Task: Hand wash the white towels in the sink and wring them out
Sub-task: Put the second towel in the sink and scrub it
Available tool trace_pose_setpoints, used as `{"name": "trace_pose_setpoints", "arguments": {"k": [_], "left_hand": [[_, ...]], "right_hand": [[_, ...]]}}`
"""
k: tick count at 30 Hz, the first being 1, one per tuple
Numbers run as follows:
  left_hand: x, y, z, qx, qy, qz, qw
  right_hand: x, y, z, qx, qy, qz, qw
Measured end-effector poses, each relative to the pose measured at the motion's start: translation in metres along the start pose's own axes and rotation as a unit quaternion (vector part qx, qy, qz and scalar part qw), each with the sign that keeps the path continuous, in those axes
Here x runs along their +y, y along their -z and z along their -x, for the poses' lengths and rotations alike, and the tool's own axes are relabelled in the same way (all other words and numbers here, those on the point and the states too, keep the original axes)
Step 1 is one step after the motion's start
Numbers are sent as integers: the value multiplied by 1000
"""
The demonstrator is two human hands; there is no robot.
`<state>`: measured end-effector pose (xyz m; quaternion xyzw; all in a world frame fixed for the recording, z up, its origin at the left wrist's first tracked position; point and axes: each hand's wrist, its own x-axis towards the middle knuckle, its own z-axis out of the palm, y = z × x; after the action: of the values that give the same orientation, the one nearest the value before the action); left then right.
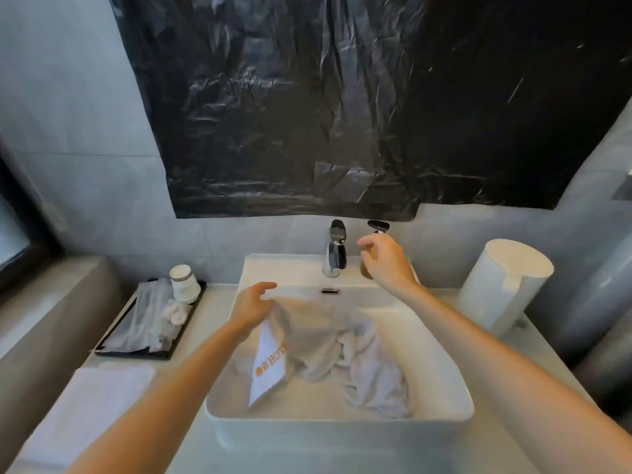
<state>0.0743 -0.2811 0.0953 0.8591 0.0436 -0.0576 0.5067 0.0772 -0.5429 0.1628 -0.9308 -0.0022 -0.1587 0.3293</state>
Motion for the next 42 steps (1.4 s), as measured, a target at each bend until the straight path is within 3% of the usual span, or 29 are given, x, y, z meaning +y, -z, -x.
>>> {"name": "trace_pose_setpoints", "arguments": {"k": [3,13,19,27,32,36,40,42], "left_hand": [[-19,-17,-6,-9,-3,-55,998],[-72,-72,-15,-180,-7,-241,954],[-85,-85,-24,-169,-4,-316,934],[-90,-84,-36,-172,1,-330,928],[-93,-80,-37,-175,-17,-337,925],[-95,-82,-33,-165,-21,-315,934],[-87,-92,-28,-135,-24,-400,906],[-80,-98,-24,-100,-56,-468,876]], "right_hand": [[-14,-1,-18,-18,69,31,997],[0,-43,-61,-53,127,183,973],[11,-49,-73,-52,196,291,935],[16,-50,-75,-16,254,311,916],[7,-42,-92,-37,195,284,938],[20,-50,-73,-59,96,-23,993],[59,-69,-23,31,16,-95,995],[89,-85,3,40,-69,-65,995]]}}
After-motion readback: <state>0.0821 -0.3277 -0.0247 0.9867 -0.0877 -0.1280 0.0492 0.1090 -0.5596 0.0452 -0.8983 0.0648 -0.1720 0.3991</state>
